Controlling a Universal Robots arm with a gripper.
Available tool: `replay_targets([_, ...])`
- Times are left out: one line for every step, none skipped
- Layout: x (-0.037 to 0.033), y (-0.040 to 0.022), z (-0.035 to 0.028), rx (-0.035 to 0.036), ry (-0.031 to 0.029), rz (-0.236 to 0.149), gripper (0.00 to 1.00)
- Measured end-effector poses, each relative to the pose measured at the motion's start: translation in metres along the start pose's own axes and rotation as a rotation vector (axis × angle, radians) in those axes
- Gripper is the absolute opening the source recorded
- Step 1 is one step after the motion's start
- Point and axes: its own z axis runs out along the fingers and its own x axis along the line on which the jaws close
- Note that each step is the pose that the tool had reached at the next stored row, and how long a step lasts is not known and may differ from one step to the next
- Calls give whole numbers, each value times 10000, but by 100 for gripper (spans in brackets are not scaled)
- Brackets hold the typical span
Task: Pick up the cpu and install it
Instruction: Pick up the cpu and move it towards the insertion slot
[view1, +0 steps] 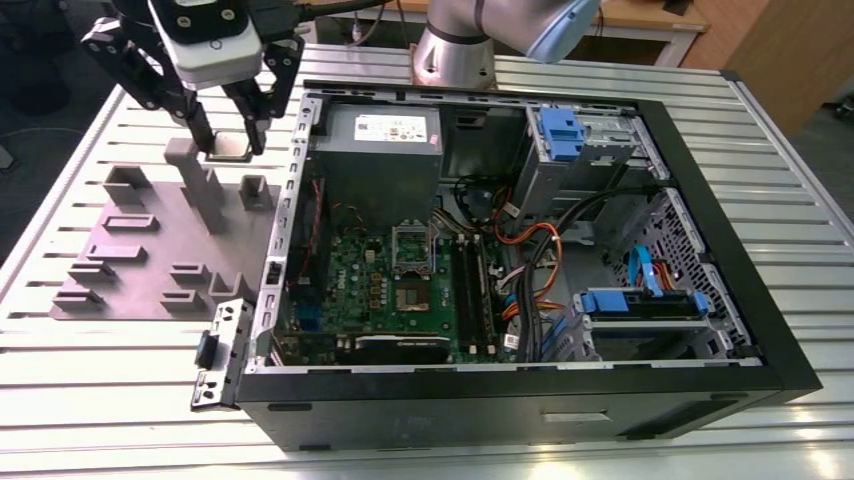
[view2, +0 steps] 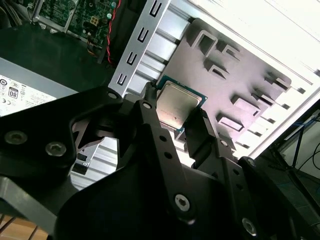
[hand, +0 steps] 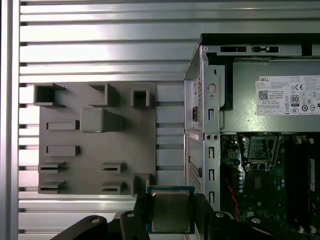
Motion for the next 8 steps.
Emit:
replay_targets([-7,0,0,0,0,-1,47])
replay_targets([-19,0,0,-1,0,-1,47])
replay_targets([-37,0,-1,1,1,-1,47])
replay_targets([-59,1,-1,1,1,0,47])
replay_targets([-83,1,-1,0,0,-1,47])
replay_targets([-107,2,-1,1,1,0,47])
replay_targets([-127,2,-1,1,1,-1,47])
replay_targets([-142,3,-1,0,0,-1,47])
